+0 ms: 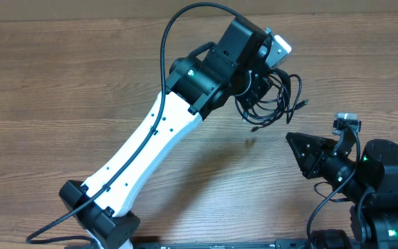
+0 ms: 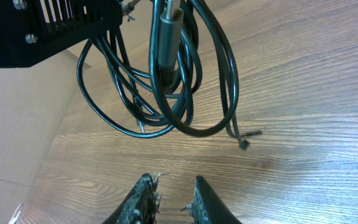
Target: Untangle cables
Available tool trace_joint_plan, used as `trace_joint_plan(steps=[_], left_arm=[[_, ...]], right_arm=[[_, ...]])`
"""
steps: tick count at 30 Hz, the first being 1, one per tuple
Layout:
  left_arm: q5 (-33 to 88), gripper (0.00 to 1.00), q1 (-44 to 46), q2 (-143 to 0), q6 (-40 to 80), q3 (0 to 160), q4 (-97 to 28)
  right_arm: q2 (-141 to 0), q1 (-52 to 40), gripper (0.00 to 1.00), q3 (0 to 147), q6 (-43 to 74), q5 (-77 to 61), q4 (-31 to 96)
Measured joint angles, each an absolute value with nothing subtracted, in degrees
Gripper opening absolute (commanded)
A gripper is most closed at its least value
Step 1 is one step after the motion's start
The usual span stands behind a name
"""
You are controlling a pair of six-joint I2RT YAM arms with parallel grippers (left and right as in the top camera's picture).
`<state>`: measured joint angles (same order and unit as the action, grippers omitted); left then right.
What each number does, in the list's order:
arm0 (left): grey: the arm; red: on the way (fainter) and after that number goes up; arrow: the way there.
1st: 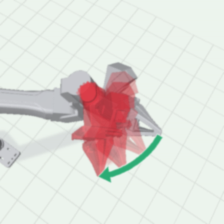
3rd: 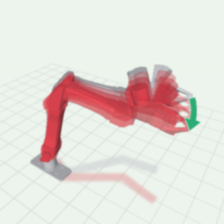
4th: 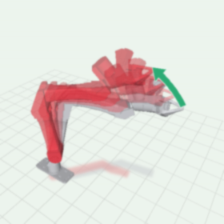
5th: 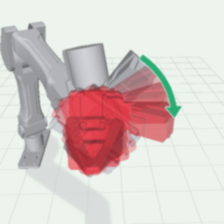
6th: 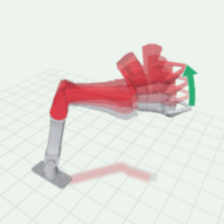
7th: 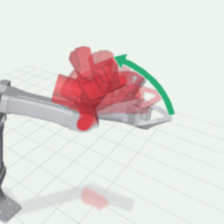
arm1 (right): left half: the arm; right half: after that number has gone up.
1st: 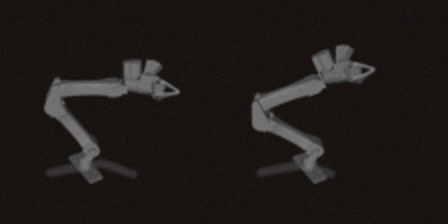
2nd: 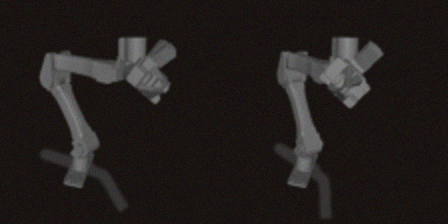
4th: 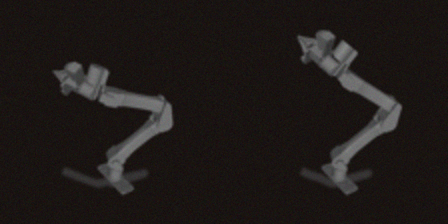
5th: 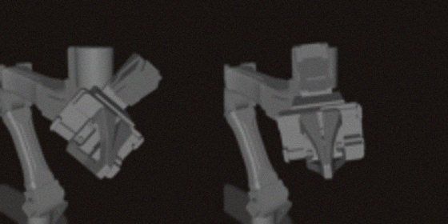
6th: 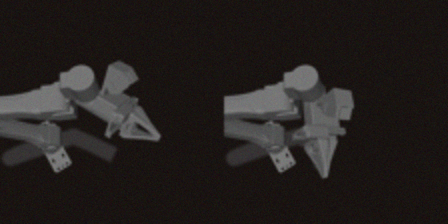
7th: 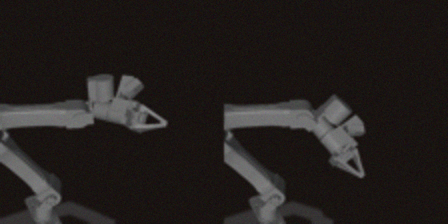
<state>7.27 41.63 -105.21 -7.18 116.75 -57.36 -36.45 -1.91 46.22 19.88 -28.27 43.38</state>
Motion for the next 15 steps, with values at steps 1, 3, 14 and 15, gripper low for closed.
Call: trace_joint_plan(steps=[1, 3, 14, 15], left_arm=[[7.29, 0.04, 41.63, -105.21, -7.18, 116.75, -57.39], [7.4, 0.04, 41.63, -105.21, -7.2, 116.75, -57.49], [9.32, 0.04, 41.63, -105.21, -7.86, 116.75, -59.13], [9.96, 0.04, 41.63, -105.21, -7.86, 116.75, -59.11]], right_arm=[[-36.45, -1.91, 0.24, 46.22, 19.97, -28.23, 43.35], [-36.45, -1.91, 0.37, 46.22, 19.88, -27.92, 43.33], [-36.6, -1.91, 0.69, 46.17, 19.68, -25.1, 38.68], [-36.6, -1.91, 0.68, 46.17, 19.44, -25.06, 38.81]])
